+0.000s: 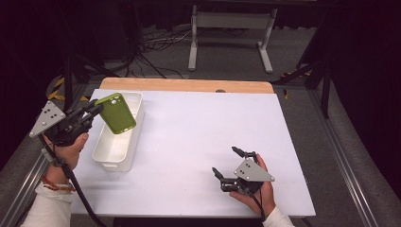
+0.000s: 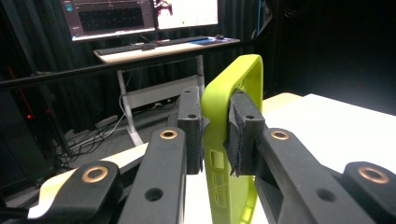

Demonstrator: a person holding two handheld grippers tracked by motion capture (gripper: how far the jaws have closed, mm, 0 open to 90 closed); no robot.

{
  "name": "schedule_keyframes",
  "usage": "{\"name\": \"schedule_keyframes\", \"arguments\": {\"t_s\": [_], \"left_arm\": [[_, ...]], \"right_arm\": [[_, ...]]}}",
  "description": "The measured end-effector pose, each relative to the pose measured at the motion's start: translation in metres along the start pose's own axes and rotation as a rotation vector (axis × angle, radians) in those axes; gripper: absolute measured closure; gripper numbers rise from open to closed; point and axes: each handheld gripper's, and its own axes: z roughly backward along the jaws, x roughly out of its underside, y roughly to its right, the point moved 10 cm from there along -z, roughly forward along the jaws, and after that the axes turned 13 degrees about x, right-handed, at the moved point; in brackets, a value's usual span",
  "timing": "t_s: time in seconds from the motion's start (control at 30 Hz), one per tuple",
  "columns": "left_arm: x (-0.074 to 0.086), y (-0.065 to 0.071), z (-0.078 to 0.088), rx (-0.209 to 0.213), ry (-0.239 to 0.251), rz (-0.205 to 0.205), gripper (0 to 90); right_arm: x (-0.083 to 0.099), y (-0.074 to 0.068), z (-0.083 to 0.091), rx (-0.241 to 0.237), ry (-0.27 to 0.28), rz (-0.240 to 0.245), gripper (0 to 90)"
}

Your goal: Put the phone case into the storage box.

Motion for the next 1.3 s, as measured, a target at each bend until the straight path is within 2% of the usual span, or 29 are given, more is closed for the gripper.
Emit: {"name": "schedule_keyframes", "arguments": {"t_s": [0.33, 0.53, 0.6, 0.8, 0.97, 1.17, 1.3], "left_arm": [[0.008, -0.021, -0.002, -0.027, -0.022, 0.007, 77.8], [0.016, -0.033, -0.012, -0.048, -0.074, -0.025, 77.9], [0.018, -0.034, -0.014, -0.049, -0.079, -0.024, 77.8], [0.022, -0.042, -0.033, -0.008, -0.109, -0.043, 77.9], [0.024, -0.047, -0.041, 0.017, -0.115, -0.047, 77.8], [0.032, -0.058, -0.053, 0.022, -0.14, -0.033, 77.8], [0.037, -0.063, -0.063, 0.025, -0.167, -0.048, 77.8]], "right_arm": [[0.001, -0.004, -0.003, -0.006, -0.009, 0.003, 11.6], [0.004, -0.004, -0.005, -0.007, -0.021, 0.004, 11.6], [0.004, -0.004, -0.005, -0.005, -0.025, 0.004, 11.6], [0.007, -0.004, -0.007, -0.008, -0.038, 0.002, 11.6], [0.008, -0.005, -0.008, -0.009, -0.042, 0.003, 11.6], [0.01, -0.006, -0.012, -0.012, -0.053, 0.001, 11.6], [0.012, -0.005, -0.013, -0.011, -0.062, -0.001, 11.6]]}}
